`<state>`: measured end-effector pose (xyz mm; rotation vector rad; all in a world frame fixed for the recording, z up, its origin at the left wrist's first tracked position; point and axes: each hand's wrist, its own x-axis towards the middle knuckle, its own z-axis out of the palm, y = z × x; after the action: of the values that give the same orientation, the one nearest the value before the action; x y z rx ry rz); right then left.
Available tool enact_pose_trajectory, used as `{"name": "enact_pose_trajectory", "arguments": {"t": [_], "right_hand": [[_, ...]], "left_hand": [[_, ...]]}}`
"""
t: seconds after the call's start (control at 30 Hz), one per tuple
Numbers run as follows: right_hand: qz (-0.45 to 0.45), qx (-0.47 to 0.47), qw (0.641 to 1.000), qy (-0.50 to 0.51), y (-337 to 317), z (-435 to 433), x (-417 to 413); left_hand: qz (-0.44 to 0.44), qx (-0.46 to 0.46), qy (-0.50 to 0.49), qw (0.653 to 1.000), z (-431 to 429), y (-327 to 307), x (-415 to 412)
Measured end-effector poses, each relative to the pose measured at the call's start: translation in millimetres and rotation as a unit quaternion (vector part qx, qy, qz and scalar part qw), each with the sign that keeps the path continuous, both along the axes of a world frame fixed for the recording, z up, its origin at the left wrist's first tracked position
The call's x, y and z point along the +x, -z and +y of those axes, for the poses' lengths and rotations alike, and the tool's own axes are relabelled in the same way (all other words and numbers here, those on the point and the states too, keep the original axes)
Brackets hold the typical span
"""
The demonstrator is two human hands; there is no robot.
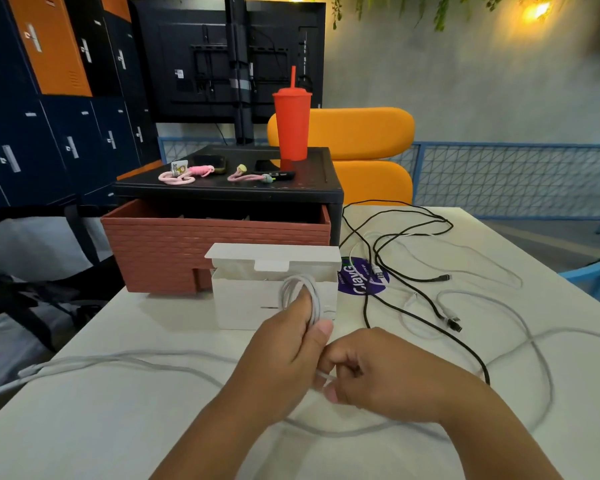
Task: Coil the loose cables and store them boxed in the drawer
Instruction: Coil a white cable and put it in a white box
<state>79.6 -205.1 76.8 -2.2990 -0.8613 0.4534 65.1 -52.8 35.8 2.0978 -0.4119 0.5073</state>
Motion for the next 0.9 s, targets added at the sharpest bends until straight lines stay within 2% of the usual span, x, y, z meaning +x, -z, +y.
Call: {"name": "enact_pose_trajectory", "arguments": {"t": [0.13, 0.3, 0.4, 0.5, 0.53, 0.6, 0.67, 0.73, 0.83, 0.9], "right_hand": [[-0.071, 0.003, 0.997, 0.011, 2, 4, -2], [-0.228, -0.008, 0.973, 0.039, 3, 4, 2], [-0.309, 0.011, 0.949, 0.062, 6, 4, 7], [-0.364, 0.071, 0.925, 0.086, 10, 2, 12], [-0.362, 0.098, 0.922, 0.098, 10, 2, 12], [-0.297, 0.157, 0.934, 0.118, 10, 3, 12], [-0.234, 0.19, 0.947, 0.116, 13, 5, 12], [-0.211, 0.204, 0.951, 0.092, 16, 7, 14], [-0.179, 0.239, 0.953, 0.048, 21, 11, 15], [-0.173, 0.252, 0.95, 0.061, 22, 12, 13]], "left_hand": [[-0.036, 0.064, -0.05, 0.996, 3, -1, 1], [0.01, 0.053, -0.052, 0.997, 9, 1, 5], [0.075, -0.054, 0.002, 0.996, 5, -2, 4], [0.151, -0.177, 0.032, 0.972, 1, -10, 1], [0.176, -0.219, 0.044, 0.959, 2, -13, 0], [0.214, -0.28, 0.088, 0.932, 4, -17, -2], [0.24, -0.309, 0.136, 0.91, 6, -19, -5], [0.262, -0.33, 0.175, 0.89, 9, -20, -7], [0.278, -0.349, 0.198, 0.873, 10, -20, -8], [0.28, -0.359, 0.176, 0.873, 7, -20, -7]]}}
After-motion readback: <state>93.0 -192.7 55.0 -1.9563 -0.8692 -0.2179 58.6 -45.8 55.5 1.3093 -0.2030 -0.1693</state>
